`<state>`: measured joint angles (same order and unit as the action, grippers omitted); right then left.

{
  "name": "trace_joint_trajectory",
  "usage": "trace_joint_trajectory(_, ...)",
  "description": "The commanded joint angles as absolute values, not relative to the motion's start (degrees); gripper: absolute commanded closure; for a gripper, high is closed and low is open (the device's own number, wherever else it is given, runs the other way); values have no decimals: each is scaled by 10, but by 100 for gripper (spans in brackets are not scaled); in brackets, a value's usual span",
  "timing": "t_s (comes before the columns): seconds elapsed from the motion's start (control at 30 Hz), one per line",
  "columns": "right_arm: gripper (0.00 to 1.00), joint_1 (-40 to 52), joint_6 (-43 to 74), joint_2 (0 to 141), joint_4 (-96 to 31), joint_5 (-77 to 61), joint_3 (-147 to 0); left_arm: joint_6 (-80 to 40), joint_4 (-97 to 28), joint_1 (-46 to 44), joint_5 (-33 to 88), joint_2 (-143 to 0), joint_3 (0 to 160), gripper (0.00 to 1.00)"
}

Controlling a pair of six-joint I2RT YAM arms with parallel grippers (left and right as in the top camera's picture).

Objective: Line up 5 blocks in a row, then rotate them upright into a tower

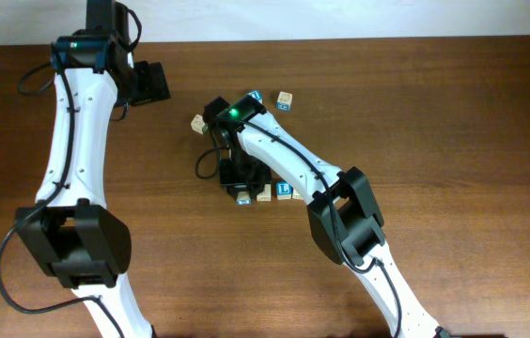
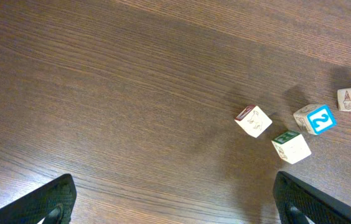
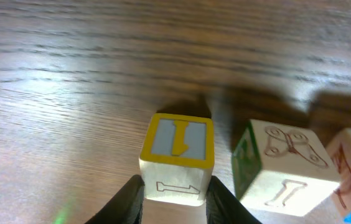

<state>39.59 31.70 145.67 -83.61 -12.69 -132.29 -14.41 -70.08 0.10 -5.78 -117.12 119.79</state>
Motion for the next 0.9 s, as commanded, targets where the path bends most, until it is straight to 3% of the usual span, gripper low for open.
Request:
trace_joint_trajectory(0.0,63,398,324,1464,-840,-96,-1316,-150,-704,-1,-53,-1173,1208,1)
trace_joint_trajectory(0.2,51,398,319,1449,-855,-97,-1377,-150,-704,-1,-53,-1173,1208,1)
trace_joint_trajectory(0.37,53,389,286,1449,-940,-88,-1573,-150,-727,-4,-42,-1165,1240,8)
trace_joint_trajectory(0.43,59,370,230,1446,-973,-108,-1702,-183,-753,-14,-3,-1145,1260,12)
trace_joint_trajectory(0.53,59,320,207,1369,-973,-135,-1772,-201,-769,-29,36,-1108,1260,16)
trace_joint_trajectory(0.63,58,252,168,1236,-973,-135,-1753,-201,-826,-34,36,-1072,1260,16)
trace_joint_trajectory(0.67,58,230,161,1194,-973,-135,-1731,-201,-854,-36,36,-1066,1260,22)
trace_joint_trajectory(0.73,58,193,150,1112,-973,-133,-1660,-201,-884,-42,34,-1064,1259,23)
trace_joint_trajectory(0.87,59,109,137,959,-973,-114,-1367,-214,-909,-67,-16,-1064,1230,21)
